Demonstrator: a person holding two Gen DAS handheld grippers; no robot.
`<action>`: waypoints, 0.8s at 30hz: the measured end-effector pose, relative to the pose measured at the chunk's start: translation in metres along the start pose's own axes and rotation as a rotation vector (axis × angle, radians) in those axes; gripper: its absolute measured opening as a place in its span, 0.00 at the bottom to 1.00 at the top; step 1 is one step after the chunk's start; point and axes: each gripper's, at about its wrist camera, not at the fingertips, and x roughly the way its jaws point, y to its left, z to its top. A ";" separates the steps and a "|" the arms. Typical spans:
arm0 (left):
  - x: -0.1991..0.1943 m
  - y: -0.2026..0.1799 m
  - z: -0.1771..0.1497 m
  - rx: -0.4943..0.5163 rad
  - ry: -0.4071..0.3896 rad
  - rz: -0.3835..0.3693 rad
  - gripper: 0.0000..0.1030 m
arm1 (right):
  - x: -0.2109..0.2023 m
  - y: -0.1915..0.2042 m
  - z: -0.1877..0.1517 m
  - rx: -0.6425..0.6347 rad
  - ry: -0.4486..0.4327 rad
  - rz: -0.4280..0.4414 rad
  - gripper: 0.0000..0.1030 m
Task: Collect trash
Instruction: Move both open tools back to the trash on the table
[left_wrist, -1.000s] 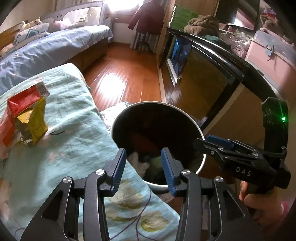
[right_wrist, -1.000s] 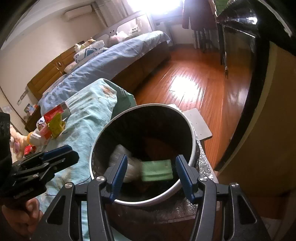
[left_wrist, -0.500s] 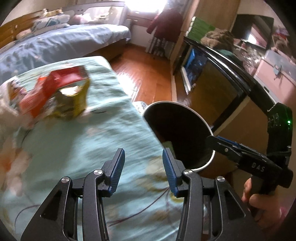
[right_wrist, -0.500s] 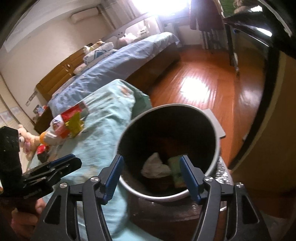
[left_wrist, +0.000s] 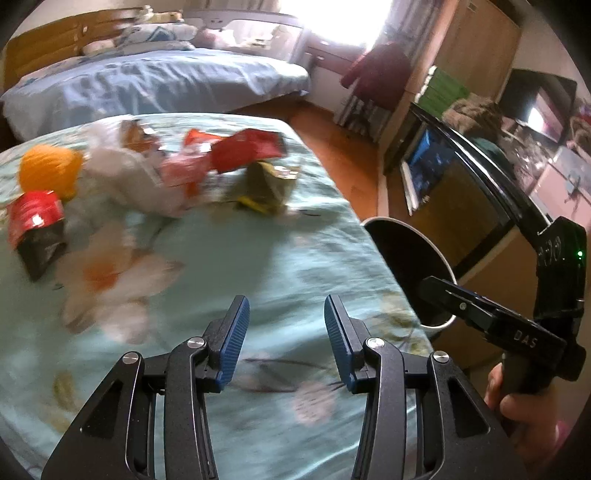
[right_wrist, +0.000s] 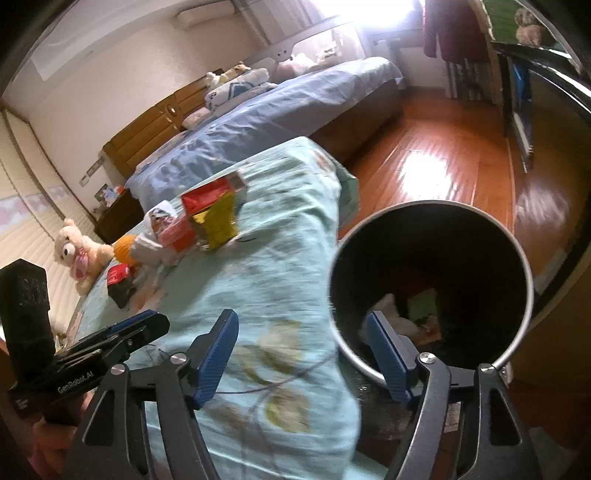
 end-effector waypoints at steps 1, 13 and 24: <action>-0.002 0.006 -0.001 -0.013 -0.004 0.007 0.41 | 0.002 0.004 0.000 -0.003 0.003 0.006 0.73; -0.027 0.070 -0.012 -0.151 -0.047 0.086 0.41 | 0.033 0.037 -0.001 -0.017 0.042 0.039 0.75; -0.041 0.118 -0.016 -0.243 -0.081 0.157 0.45 | 0.055 0.061 0.009 -0.039 0.057 0.048 0.75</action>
